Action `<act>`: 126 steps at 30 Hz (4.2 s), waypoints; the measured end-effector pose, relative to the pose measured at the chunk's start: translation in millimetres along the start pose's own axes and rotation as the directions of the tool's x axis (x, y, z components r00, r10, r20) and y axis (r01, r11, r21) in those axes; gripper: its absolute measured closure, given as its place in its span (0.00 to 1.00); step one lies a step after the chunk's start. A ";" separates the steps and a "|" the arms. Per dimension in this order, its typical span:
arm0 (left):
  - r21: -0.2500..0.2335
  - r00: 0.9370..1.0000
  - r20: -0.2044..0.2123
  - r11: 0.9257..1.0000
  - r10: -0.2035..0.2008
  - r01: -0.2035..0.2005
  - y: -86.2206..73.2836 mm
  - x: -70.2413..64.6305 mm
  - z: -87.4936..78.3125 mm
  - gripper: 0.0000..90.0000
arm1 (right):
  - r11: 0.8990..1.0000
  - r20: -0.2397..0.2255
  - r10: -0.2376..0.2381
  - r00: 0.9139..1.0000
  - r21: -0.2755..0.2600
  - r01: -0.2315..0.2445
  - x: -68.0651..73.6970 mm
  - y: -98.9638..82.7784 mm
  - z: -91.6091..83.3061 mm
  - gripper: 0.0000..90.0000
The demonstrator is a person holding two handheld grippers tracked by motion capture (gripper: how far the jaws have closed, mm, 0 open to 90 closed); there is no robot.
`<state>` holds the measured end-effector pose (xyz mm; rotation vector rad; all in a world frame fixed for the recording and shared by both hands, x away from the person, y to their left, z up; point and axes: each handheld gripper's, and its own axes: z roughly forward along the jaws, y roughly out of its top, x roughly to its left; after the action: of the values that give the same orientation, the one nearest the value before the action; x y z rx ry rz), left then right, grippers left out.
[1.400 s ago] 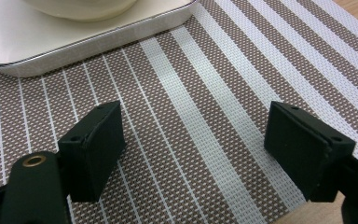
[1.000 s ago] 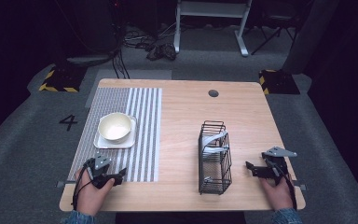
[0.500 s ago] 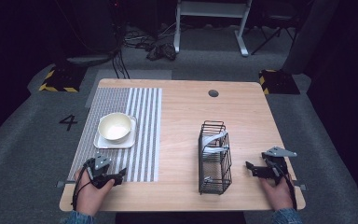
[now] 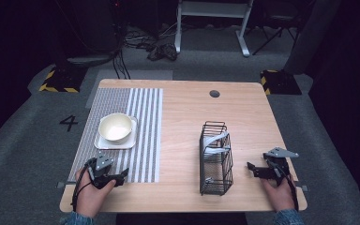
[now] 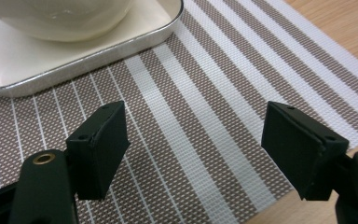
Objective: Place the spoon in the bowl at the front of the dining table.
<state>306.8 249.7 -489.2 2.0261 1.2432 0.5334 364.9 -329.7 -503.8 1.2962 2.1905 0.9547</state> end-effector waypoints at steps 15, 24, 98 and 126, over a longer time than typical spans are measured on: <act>-0.089 0.998 0.057 0.996 0.012 -0.007 18.3 -15.5 -25.9 0.25 | 1.000 0.001 0.000 1.000 0.000 0.000 0.0 0.0 0.0 0.17; -0.140 0.998 0.045 0.990 0.041 -0.034 28.0 -24.7 -42.1 0.25 | 1.000 0.000 0.000 1.000 -0.001 0.000 0.1 0.0 0.0 0.17; -0.430 0.889 0.292 0.878 0.353 -0.208 124.0 -128.4 -38.5 0.27 | 1.000 0.007 0.005 1.000 0.001 -0.005 0.5 0.1 0.3 0.16; -0.510 0.716 0.476 0.824 0.510 -0.248 126.8 -187.5 -28.7 0.39 | 1.000 0.007 0.006 1.000 -0.002 -0.006 0.4 0.1 0.5 0.16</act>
<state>279.2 54.3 -374.5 1.8600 0.2731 0.2672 365.1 -329.1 -504.1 1.3035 2.1810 0.9532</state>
